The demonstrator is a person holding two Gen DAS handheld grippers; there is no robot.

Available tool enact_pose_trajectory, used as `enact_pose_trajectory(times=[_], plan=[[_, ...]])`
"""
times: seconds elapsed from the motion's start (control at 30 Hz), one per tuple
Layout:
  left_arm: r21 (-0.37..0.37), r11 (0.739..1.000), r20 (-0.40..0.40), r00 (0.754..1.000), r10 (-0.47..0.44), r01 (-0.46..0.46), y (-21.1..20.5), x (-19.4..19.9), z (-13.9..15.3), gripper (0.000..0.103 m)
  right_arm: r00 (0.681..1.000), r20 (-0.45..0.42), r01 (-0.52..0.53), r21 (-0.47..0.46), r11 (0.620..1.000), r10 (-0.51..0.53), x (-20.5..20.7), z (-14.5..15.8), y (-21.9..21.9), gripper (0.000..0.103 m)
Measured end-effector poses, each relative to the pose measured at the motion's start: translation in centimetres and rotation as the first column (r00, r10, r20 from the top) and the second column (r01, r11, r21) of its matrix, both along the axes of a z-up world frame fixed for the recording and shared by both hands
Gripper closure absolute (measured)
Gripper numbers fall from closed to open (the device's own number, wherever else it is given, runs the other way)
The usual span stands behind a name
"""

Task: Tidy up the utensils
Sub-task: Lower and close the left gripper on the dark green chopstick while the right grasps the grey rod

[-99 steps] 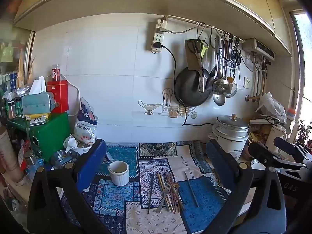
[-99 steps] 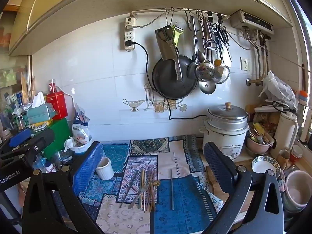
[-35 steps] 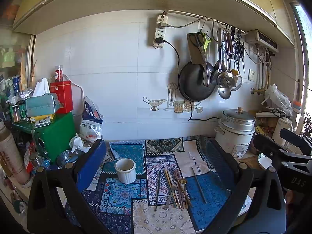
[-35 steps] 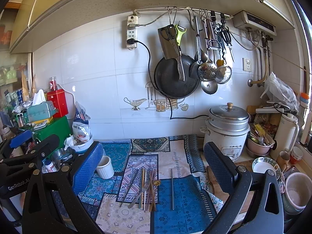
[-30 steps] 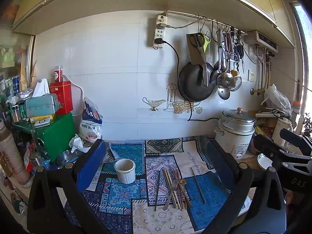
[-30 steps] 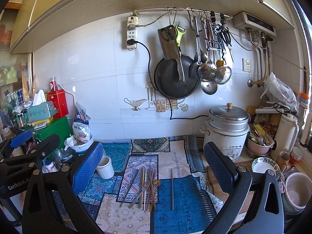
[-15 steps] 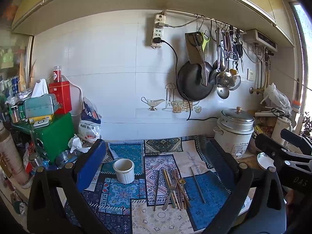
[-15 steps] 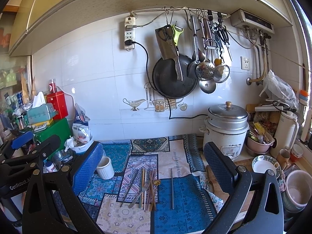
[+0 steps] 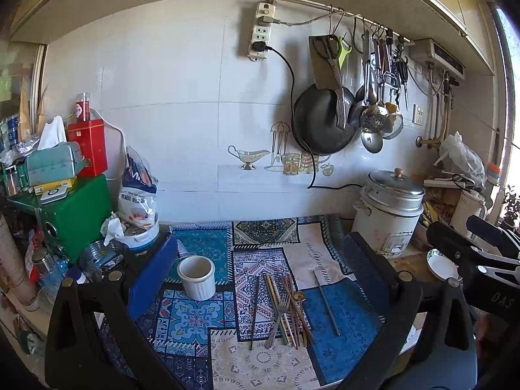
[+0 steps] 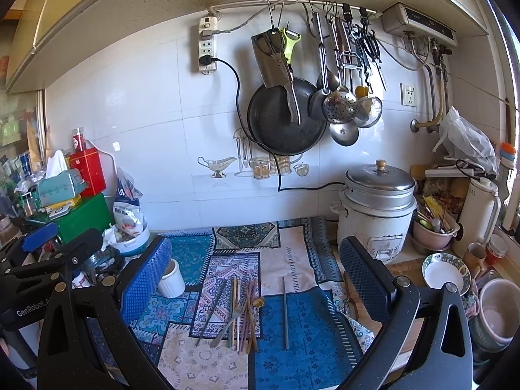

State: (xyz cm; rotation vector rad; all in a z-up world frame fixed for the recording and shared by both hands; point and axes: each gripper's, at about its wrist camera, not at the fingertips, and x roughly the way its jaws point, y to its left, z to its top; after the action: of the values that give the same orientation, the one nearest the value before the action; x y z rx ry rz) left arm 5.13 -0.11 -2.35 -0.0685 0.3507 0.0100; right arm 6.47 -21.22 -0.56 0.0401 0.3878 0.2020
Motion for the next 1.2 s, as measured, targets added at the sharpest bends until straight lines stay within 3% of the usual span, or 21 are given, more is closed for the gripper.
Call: enact_pose_trajectory(times=[0.27, 0.53, 0.67, 0.8, 0.87, 0.93, 1.07, 1.2], plan=[[-0.001, 0.999, -0.191, 0.981, 0.035, -0.036, 1.3, 7.0, -5.9, 0.000, 0.990, -0.139, 0.027, -0.062, 0.998, -0.035, 5.0, -4.3, -0.3, 0.000], [-0.002, 0.998, -0.412, 0.910, 0.053, -0.059, 2.1, 14.0, -13.8, 0.001, 0.942, -0.329, 0.042, -0.101, 0.994, -0.073, 11.6, -10.6, -1.1, 0.001], [0.004, 0.998, -0.493, 0.868, 0.051, -0.056, 2.1, 17.2, -17.3, 0.011, 0.903, -0.422, 0.034, -0.113, 0.993, -0.079, 14.9, -13.9, -1.6, 0.001], [0.011, 1.000, -0.584, 0.811, 0.022, -0.019, 1.5, 20.1, -20.9, 0.026, 0.850, -0.524, -0.016, -0.130, 0.991, -0.055, 17.9, -17.2, -1.5, 0.009], [0.015, 1.000, -0.633, 0.775, 0.004, 0.008, 1.0, 21.5, -23.0, 0.031, 0.821, -0.570, -0.049, -0.132, 0.990, -0.035, 19.2, -18.9, -1.4, 0.018], [0.019, 0.999, -0.678, 0.735, -0.007, 0.027, 0.6, 22.7, -24.9, 0.044, 0.783, -0.622, -0.092, -0.118, 0.989, -0.002, 20.4, -20.4, -1.2, 0.026], [-0.017, 0.999, -0.757, 0.652, -0.042, 0.045, 0.4, 25.0, -28.4, 0.061, 0.697, -0.714, -0.153, -0.066, 0.986, 0.061, 22.1, -23.4, -1.1, 0.044], [-0.045, 0.998, -0.799, 0.598, -0.055, 0.033, 0.9, 26.8, -30.1, 0.072, 0.630, -0.773, -0.174, -0.057, 0.983, 0.067, 23.5, -25.5, -1.3, 0.055]])
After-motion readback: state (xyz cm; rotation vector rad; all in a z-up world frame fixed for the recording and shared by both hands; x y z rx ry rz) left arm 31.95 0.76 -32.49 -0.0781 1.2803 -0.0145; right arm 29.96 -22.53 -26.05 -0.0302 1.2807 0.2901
